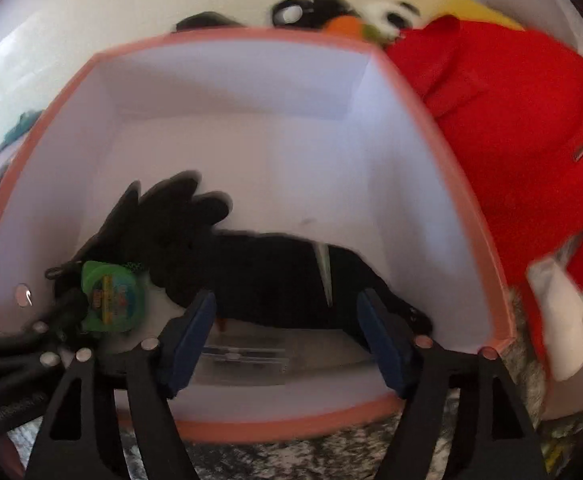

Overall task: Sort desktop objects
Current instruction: 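Drop the tape measure and clear box into the pink box, opening both tools, then grasp a white lamp holder with the left tool while the right tool grasps a grey one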

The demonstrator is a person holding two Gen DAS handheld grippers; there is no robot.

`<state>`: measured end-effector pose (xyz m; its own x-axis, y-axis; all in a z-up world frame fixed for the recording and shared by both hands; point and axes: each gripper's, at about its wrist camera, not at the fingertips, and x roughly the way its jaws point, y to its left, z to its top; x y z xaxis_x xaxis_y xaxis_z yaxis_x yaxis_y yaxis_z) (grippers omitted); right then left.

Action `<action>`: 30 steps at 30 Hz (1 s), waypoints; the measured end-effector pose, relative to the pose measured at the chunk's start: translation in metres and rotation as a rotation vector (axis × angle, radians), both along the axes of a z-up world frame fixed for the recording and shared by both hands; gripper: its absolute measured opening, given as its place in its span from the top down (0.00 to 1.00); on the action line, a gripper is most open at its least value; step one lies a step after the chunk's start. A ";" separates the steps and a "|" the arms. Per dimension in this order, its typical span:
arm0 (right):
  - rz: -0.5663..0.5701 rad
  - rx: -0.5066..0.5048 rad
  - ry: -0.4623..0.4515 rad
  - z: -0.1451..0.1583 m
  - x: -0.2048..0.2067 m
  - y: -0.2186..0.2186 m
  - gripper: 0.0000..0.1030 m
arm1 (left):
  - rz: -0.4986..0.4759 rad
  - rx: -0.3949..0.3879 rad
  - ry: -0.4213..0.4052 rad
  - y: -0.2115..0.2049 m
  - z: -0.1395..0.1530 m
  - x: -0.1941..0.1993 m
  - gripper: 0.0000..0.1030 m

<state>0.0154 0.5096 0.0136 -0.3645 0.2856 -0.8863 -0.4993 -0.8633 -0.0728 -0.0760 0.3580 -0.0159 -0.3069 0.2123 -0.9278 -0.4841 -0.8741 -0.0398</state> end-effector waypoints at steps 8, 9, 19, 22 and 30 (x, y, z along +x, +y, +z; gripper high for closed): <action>0.071 -0.080 -0.154 -0.020 0.051 -0.015 0.25 | -0.019 -0.047 -0.083 -0.031 -0.019 0.056 0.08; 0.085 -0.080 -0.166 -0.020 0.057 -0.017 0.25 | -0.028 -0.051 -0.090 -0.033 -0.018 0.063 0.09; 0.197 -0.179 -0.180 0.003 0.116 -0.020 0.27 | -0.109 -0.038 -0.056 -0.053 0.024 0.119 0.15; 0.154 -0.124 -0.123 0.025 0.122 -0.013 0.24 | -0.062 0.030 0.007 -0.060 0.050 0.112 0.15; 0.143 0.005 0.547 0.134 0.146 -0.079 0.05 | 0.176 0.264 0.274 -0.180 0.118 0.094 0.06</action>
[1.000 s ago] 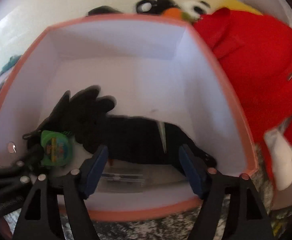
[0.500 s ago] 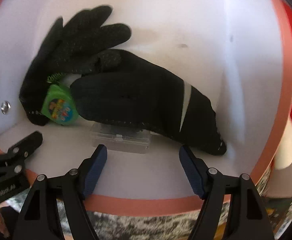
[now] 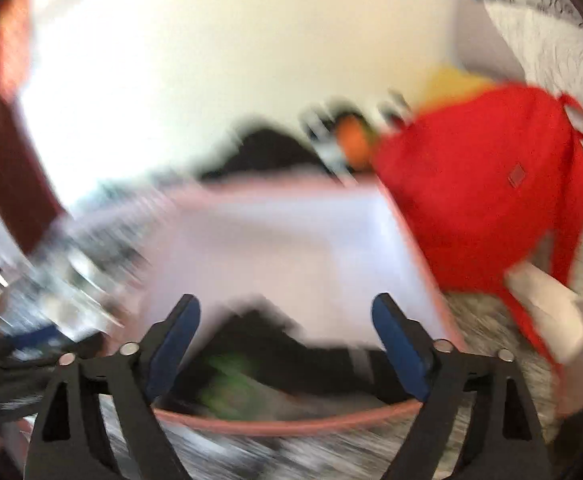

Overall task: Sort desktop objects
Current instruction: 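Grasp a white lamp holder with the left tool while the right tool grasps a grey one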

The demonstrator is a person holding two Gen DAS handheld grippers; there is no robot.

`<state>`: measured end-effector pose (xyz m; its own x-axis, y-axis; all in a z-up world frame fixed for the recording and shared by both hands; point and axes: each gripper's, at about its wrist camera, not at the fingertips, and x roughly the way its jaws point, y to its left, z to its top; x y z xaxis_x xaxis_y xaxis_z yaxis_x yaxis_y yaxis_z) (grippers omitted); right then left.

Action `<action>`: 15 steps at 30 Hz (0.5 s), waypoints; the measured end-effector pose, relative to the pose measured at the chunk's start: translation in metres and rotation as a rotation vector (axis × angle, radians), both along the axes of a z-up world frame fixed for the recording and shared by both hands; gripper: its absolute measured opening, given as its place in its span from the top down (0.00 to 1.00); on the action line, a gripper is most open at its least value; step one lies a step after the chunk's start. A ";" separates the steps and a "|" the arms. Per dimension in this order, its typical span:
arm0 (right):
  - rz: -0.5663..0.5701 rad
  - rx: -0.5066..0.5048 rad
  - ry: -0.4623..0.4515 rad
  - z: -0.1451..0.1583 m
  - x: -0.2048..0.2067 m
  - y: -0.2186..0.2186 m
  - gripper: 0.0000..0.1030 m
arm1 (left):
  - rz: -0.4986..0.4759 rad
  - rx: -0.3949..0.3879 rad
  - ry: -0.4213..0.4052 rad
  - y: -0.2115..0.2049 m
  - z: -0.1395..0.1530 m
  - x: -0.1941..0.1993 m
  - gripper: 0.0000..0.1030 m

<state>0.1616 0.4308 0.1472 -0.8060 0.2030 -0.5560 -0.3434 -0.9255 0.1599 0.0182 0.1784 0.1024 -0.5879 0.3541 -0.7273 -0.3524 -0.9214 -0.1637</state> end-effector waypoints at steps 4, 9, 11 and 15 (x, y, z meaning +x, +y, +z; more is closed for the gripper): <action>0.204 0.020 0.169 0.016 -0.012 -0.092 0.00 | 0.156 -0.016 0.062 -0.085 -0.014 -0.018 0.01; 0.381 0.075 0.092 -0.034 -0.084 -0.199 0.00 | 0.286 -0.081 -0.020 -0.160 -0.085 -0.074 0.01; 0.406 0.083 -0.006 -0.063 -0.117 -0.230 0.00 | 0.310 -0.059 -0.080 -0.175 -0.109 -0.093 0.02; 0.359 -0.034 -0.174 -0.110 -0.174 -0.234 0.01 | 0.320 -0.001 -0.147 -0.185 -0.133 -0.125 0.02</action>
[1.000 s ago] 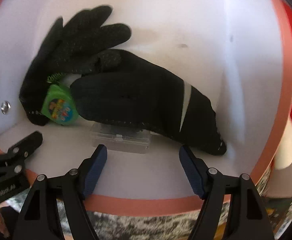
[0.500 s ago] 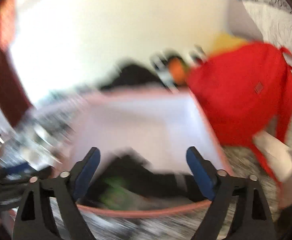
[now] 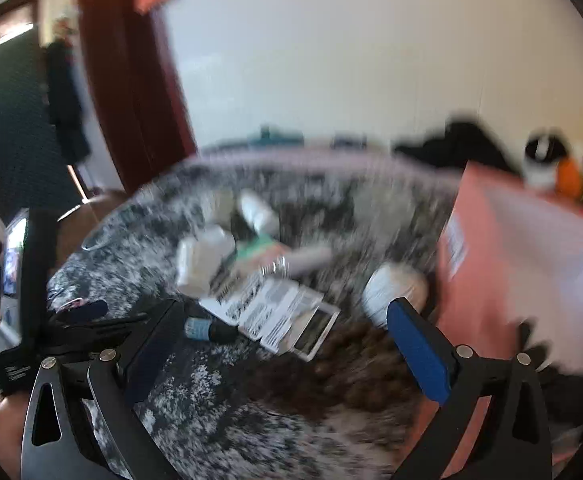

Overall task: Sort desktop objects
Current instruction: 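Grasp a white lamp holder with the left tool while the right tool grasps a grey one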

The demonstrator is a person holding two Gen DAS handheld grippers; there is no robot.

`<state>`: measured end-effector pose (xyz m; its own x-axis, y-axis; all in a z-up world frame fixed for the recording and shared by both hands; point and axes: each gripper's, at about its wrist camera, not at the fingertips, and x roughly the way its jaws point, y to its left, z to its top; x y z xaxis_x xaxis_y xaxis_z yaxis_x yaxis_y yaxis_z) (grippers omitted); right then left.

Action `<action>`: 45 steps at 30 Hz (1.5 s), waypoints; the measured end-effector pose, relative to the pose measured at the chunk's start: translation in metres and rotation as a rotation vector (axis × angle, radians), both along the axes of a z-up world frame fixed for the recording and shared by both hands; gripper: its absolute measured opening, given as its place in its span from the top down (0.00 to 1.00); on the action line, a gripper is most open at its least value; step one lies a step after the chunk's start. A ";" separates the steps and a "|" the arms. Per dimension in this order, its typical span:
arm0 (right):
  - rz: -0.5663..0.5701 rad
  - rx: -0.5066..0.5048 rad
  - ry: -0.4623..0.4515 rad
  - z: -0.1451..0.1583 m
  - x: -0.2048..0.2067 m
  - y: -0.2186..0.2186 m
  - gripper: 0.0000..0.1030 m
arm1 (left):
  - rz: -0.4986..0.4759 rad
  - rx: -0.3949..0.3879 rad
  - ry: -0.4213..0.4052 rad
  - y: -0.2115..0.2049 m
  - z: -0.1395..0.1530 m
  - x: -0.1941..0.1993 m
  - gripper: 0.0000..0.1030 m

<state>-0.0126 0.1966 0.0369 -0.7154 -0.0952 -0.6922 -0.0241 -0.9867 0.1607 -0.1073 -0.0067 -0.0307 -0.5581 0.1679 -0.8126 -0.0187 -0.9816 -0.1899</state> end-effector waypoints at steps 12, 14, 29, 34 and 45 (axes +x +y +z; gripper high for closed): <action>-0.209 -0.129 -0.049 -0.029 -0.060 0.064 0.01 | -0.050 -0.053 -0.061 0.030 -0.034 -0.073 0.26; -0.203 -0.114 -0.037 -0.025 -0.071 0.062 0.01 | -0.061 -0.059 -0.074 0.028 -0.040 -0.077 0.49; -0.024 -0.255 -0.110 -0.032 -0.155 -0.004 0.01 | 0.127 -0.017 -0.042 -0.082 -0.023 -0.070 0.52; 0.066 -0.279 -0.189 -0.040 -0.201 -0.050 0.01 | 0.160 0.055 -0.075 -0.110 -0.028 -0.070 0.52; 0.057 -0.175 -0.331 -0.084 -0.276 -0.105 0.02 | 0.147 0.073 -0.081 -0.115 -0.027 -0.076 0.52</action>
<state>-0.2882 0.0915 -0.0475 -0.4455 -0.2656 -0.8549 -0.0492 -0.9463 0.3197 -0.1828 -0.1214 -0.0578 -0.5139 0.1494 -0.8448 0.1427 -0.9561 -0.2558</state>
